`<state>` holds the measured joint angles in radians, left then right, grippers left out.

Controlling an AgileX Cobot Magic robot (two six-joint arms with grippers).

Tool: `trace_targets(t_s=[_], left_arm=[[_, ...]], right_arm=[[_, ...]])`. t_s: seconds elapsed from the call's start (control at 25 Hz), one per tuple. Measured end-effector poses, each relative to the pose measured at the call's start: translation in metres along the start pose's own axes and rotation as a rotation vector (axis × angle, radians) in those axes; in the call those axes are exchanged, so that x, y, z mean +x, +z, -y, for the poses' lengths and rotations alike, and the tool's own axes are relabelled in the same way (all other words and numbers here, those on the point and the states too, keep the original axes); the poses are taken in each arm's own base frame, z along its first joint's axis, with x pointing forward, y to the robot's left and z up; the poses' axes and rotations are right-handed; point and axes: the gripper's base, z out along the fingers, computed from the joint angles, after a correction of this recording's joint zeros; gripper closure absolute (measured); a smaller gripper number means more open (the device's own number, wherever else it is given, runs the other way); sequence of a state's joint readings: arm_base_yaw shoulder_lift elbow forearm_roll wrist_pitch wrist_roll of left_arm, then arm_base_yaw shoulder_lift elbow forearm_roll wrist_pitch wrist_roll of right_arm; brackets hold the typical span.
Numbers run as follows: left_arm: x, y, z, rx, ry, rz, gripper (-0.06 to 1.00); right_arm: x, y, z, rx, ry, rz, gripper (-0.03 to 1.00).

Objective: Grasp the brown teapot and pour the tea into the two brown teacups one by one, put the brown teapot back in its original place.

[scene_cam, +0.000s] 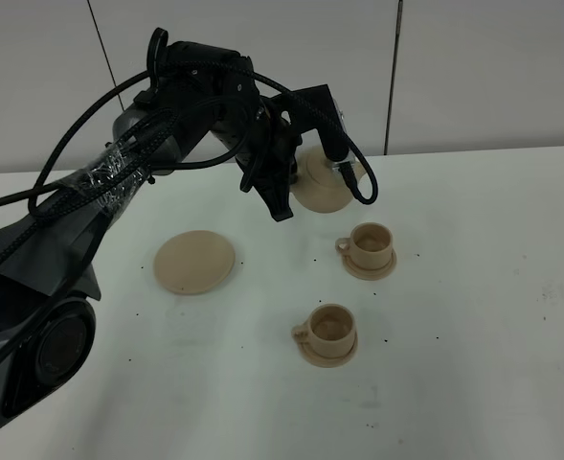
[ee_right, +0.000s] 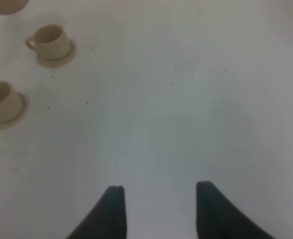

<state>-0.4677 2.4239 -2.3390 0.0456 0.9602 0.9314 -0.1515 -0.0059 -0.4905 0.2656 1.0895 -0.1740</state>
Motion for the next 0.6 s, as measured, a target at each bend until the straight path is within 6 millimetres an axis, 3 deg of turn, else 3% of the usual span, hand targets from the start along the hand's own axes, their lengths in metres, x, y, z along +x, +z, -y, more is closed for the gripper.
trace_targets(t_s=[0.6], left_arm=[[-0.0017, -0.0001, 0.001, -0.009, 0.069, -0.01, 0.77]], right_arm=[[0.0, 0.0, 0.0, 0.0, 0.0, 0.0, 0.64]])
